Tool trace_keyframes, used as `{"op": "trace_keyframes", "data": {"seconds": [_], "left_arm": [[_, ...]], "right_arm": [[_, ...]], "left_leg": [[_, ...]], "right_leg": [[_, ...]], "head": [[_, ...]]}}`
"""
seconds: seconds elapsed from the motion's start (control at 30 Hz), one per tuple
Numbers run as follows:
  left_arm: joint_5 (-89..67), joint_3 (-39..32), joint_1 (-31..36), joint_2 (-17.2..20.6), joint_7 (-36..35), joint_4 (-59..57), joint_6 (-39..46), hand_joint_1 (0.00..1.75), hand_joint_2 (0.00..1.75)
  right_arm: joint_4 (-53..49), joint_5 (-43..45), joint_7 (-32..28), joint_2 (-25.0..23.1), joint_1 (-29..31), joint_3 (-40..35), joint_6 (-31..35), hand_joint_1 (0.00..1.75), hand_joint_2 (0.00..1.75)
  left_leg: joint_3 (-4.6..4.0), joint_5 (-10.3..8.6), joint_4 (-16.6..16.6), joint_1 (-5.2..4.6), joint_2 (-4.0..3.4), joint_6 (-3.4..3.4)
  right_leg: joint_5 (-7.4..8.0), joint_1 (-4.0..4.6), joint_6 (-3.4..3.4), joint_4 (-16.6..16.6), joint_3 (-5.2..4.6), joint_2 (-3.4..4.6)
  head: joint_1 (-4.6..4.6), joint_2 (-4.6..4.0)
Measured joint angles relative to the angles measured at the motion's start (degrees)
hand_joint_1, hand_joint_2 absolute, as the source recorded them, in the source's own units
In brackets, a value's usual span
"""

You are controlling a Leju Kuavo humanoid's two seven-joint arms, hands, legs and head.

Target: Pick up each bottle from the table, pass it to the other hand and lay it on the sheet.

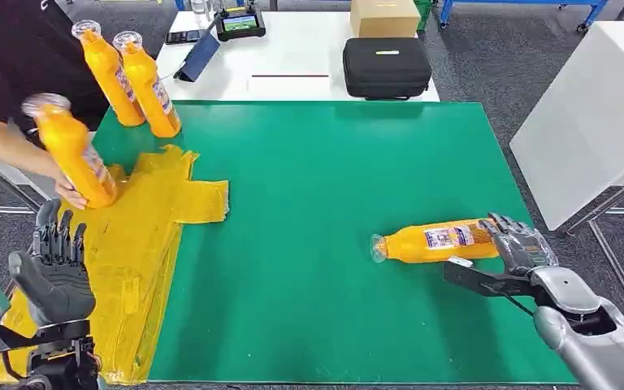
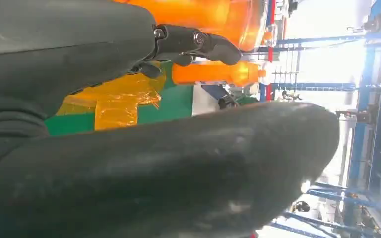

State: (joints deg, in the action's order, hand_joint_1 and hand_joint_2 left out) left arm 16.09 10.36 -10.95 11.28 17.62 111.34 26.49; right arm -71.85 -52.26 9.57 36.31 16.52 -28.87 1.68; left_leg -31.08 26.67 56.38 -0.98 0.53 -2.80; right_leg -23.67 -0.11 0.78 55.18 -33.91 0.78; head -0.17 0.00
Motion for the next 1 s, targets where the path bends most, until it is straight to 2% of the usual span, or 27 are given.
{"op": "trace_keyframes", "data": {"seconds": [0.23,0.43,0.47,0.7,1.0], "left_arm": [[0.5,0.11,-0.34,0.0,-0.15,0.0,1.16,0.0,0.0],[1.74,0.26,-0.4,0.02,-0.13,0.0,2.32,0.0,0.0],[2.16,0.31,-0.38,0.04,-0.13,0.0,2.41,0.0,0.0],[3.65,0.44,-0.42,0.09,0.48,0.02,3.0,0.0,0.0],[3.67,-0.48,-0.92,-0.09,0.13,0.98,2.16,0.0,0.0]], "right_arm": [[5.1,0.15,-1.64,-1.18,5.5,-2.06,0.11,0.0,1.75],[13.31,0.5,-2.88,-3.6,10.85,-5.28,-1.35,0.0,1.75],[15.31,0.5,-2.91,-4.29,11.82,-6.08,-1.97,1.75,1.75],[27.07,2.08,-3.63,-8.83,16.19,-9.58,-6.17,1.75,1.75],[35.67,3.34,-5.09,-12.83,19.32,-10.47,-7.3,1.75,1.75]], "left_leg": [[0.03,-0.01,0.0,-0.01,-0.01,-0.01],[0.04,-0.01,0.0,0.0,-0.03,0.0],[0.06,-0.02,0.0,0.0,-0.03,0.01],[0.16,-0.02,0.0,0.04,-0.01,0.01],[1.13,0.14,-0.01,0.1,-0.06,0.06]], "right_leg": [[0.0,-0.01,0.0,0.0,0.01,0.0],[0.01,-0.01,0.0,0.01,0.02,0.0],[0.01,0.0,0.0,0.01,0.02,0.0],[0.0,0.04,0.0,0.01,0.14,0.01],[-0.08,0.08,-0.05,-0.12,1.08,0.04]], "head": [[0.0,0.0],[0.0,0.0],[-0.02,-0.02],[0.0,0.0],[0.04,0.0]]}}
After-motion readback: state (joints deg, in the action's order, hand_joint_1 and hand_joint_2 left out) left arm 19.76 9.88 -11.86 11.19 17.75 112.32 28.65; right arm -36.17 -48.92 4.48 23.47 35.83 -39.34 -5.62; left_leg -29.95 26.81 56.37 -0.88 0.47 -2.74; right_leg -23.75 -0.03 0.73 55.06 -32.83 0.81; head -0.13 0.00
